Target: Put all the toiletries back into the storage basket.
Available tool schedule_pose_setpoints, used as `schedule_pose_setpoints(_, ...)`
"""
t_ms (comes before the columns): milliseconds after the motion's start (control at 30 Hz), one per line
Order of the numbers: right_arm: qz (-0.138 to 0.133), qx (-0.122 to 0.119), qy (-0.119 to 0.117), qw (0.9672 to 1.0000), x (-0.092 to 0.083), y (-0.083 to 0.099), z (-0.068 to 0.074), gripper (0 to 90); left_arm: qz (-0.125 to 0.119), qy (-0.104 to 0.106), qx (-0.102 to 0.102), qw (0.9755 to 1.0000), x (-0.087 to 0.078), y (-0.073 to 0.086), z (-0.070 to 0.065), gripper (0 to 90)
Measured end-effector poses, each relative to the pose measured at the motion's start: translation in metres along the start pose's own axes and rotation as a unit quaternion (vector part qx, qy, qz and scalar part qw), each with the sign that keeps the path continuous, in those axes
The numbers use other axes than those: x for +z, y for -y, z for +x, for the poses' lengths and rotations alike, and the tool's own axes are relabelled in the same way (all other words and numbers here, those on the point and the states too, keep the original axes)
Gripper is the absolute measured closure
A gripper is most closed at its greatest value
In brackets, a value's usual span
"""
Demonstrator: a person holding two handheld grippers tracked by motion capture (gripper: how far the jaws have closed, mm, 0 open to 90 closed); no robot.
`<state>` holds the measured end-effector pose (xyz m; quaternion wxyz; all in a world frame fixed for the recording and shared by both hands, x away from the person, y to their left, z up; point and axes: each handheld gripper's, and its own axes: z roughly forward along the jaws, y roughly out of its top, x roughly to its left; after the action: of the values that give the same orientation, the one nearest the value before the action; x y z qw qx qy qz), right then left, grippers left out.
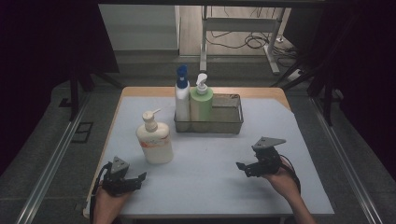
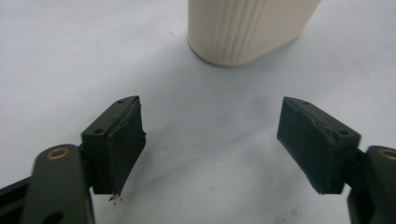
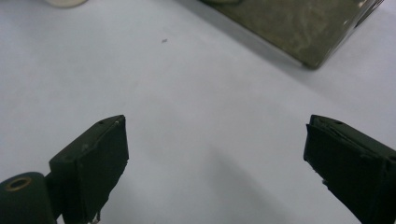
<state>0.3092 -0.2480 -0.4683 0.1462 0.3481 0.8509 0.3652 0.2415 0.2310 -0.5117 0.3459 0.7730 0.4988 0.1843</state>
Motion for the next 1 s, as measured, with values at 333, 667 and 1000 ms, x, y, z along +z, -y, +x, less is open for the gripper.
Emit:
schedule_pose_setpoints(333, 0.016, 0.001, -0.003, 0.9999, 0.006, 0.028, 0.011, 8.2, -0.019, 0.015, -0.004, 0.9997, -0.004, -0.014, 0.012, 41.3)
schedule_pose_setpoints(667, 0.029, 0.007, -0.003, 0.9995, 0.014, 0.047, 0.012, 9.0, -0.021, 0.022, -0.008, 0.9995, 0.004, -0.033, 0.026, 59.0)
schedule_pose_setpoints(1000, 0.015, 0.0, -0.004, 0.9999, 0.018, 0.056, 0.012, 7.2, -0.007, 0.031, 0.002, 0.9995, 0.019, -0.054, 0.038, 89.0)
